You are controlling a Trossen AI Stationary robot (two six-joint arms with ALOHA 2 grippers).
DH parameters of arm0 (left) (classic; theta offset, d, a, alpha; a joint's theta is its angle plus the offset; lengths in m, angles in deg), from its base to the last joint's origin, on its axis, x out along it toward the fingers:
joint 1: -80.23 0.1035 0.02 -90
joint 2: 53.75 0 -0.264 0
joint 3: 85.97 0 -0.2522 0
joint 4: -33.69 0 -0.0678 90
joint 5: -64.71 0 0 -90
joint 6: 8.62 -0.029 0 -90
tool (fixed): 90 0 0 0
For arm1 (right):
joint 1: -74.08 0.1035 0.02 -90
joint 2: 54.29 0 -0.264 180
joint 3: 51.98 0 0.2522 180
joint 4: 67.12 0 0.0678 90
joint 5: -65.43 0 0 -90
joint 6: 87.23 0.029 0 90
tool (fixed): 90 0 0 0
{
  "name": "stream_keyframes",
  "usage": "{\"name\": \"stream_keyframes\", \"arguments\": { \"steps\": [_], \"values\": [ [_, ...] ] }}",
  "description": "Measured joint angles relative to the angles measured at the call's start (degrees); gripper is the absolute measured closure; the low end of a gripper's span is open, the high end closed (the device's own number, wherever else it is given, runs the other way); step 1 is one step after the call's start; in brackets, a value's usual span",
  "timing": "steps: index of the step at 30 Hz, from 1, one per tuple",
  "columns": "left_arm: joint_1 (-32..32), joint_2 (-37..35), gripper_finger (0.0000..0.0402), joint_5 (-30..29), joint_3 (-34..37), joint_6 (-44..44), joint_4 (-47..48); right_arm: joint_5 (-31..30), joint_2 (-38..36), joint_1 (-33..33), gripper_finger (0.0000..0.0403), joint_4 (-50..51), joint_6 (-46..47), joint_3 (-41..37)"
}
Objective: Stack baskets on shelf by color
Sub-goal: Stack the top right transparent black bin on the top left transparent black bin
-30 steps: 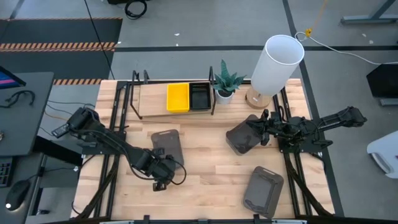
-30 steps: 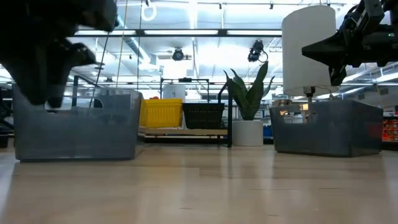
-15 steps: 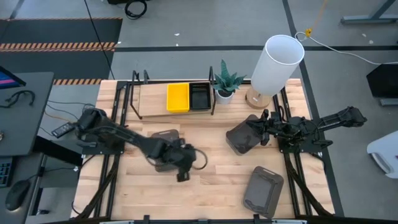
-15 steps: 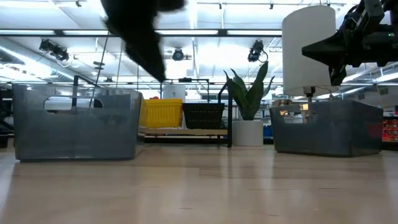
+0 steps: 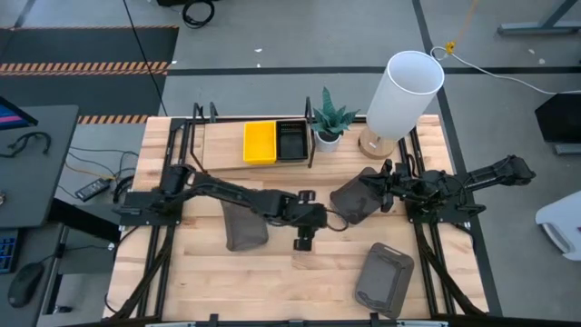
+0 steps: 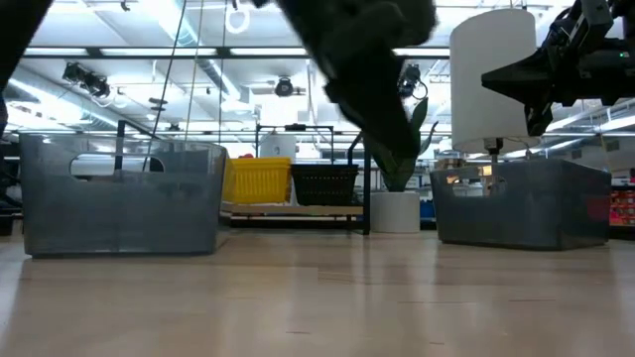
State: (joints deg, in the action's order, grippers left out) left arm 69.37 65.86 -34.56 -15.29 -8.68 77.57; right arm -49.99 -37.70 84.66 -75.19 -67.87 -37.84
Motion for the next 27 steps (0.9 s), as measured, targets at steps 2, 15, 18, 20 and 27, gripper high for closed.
{"name": "stream_keyframes", "arguments": {
  "steps": [2,15,18,20,27],
  "values": [
    [0.64,1.76,0.0229,-0.68,-3.43,-2.62,0.02,0.00,-0.01,-0.01,0.0384,-0.01,0.01,0.00],
    [5.99,10.73,0.0186,-2.60,-12.96,-22.37,-4.16,-0.01,-0.01,0.00,0.0384,-0.40,0.00,-0.01],
    [7.20,11.72,0.0195,-2.25,-12.96,-25.97,-4.64,-0.01,-0.01,-0.01,0.0384,-0.49,0.01,-0.01],
    [7.83,11.81,0.0203,-0.36,-12.68,-26.64,-4.49,-0.01,0.01,0.01,0.0384,-0.48,-0.01,-0.01],
    [8.83,11.79,0.0266,5.37,-12.17,-26.34,-4.80,-0.01,0.00,0.00,0.0384,-0.51,0.01,-0.02]
  ]
}}
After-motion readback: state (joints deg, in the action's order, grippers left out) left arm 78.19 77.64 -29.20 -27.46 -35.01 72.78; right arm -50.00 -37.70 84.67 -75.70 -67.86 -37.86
